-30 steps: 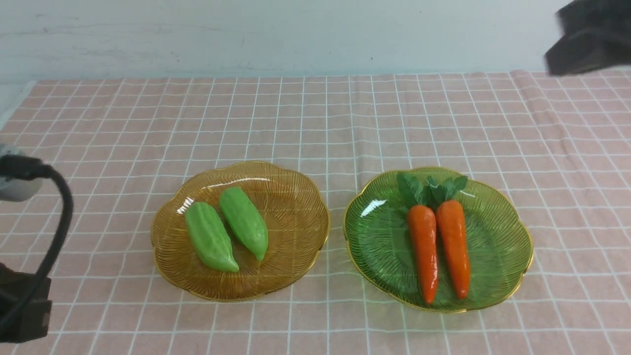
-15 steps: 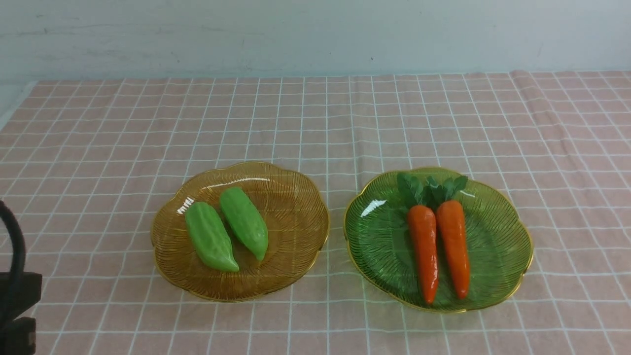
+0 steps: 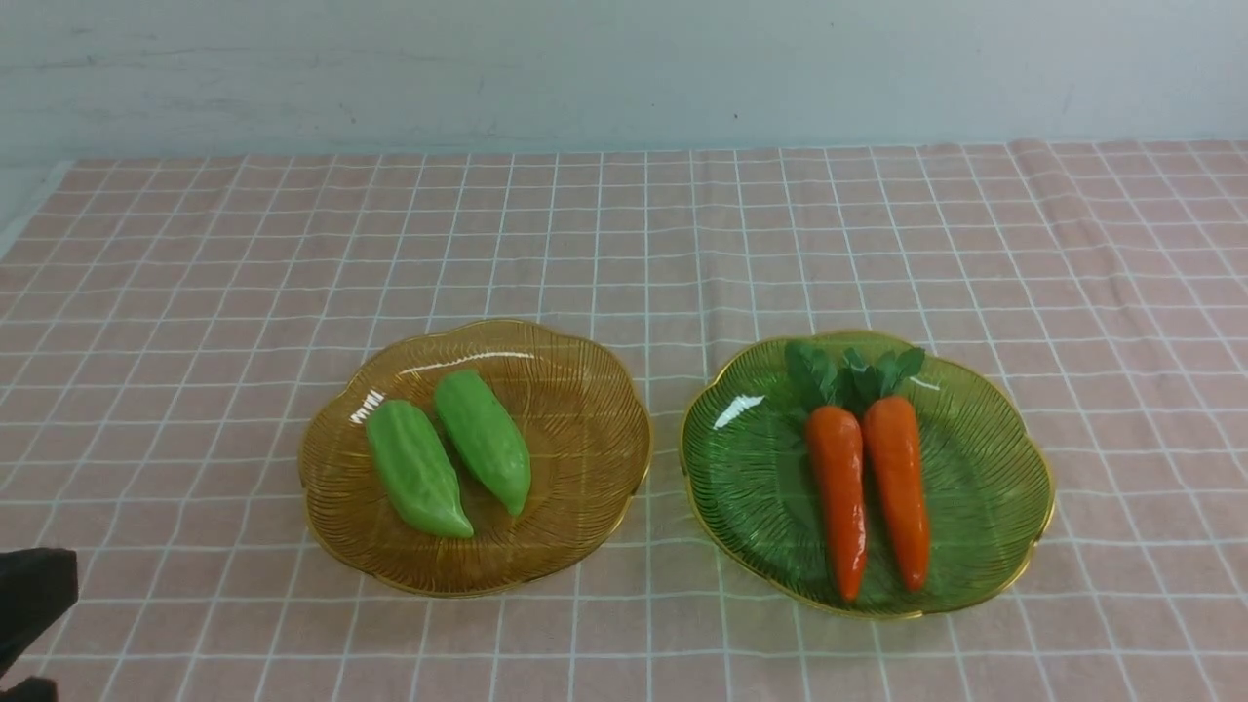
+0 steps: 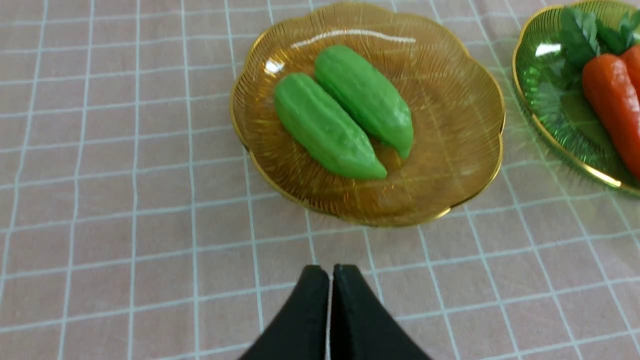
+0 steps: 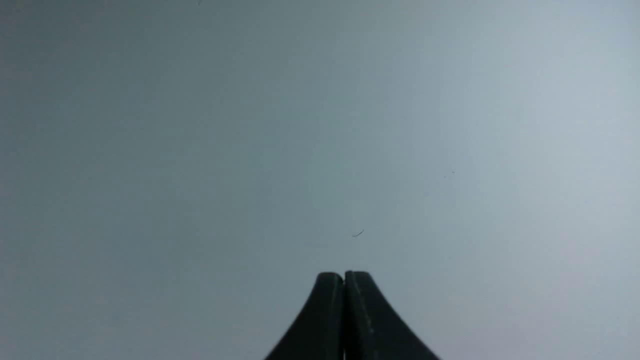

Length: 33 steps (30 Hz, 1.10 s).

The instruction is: Put different types of vegetables on the plate.

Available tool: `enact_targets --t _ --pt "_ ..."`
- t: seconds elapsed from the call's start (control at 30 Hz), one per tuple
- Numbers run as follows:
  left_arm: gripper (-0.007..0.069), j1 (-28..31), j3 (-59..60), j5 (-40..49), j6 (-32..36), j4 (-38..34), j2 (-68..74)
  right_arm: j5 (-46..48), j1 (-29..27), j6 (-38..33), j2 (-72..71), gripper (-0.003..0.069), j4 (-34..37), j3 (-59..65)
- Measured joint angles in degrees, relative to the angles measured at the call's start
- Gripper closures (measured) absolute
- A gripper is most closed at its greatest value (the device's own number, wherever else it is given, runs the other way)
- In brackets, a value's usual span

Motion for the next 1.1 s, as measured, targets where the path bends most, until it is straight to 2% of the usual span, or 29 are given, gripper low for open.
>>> enact_targets --t 0.27,0.87,1.1 --pt "0.0628 0.0 8.6 -9.0 0.0 0.0 -13.9 -0.1 0.0 0.2 0.0 0.0675 0.0 0.0" --pt "0.0628 0.1 9.3 -9.8 0.5 0.8 -17.7 -0.1 0.0 -0.5 0.0 0.0675 0.0 0.0" --pt "0.0628 7.3 19.2 -17.6 7.9 1.3 -25.4 -0.1 0.0 -0.5 0.0 0.0675 0.0 0.0"
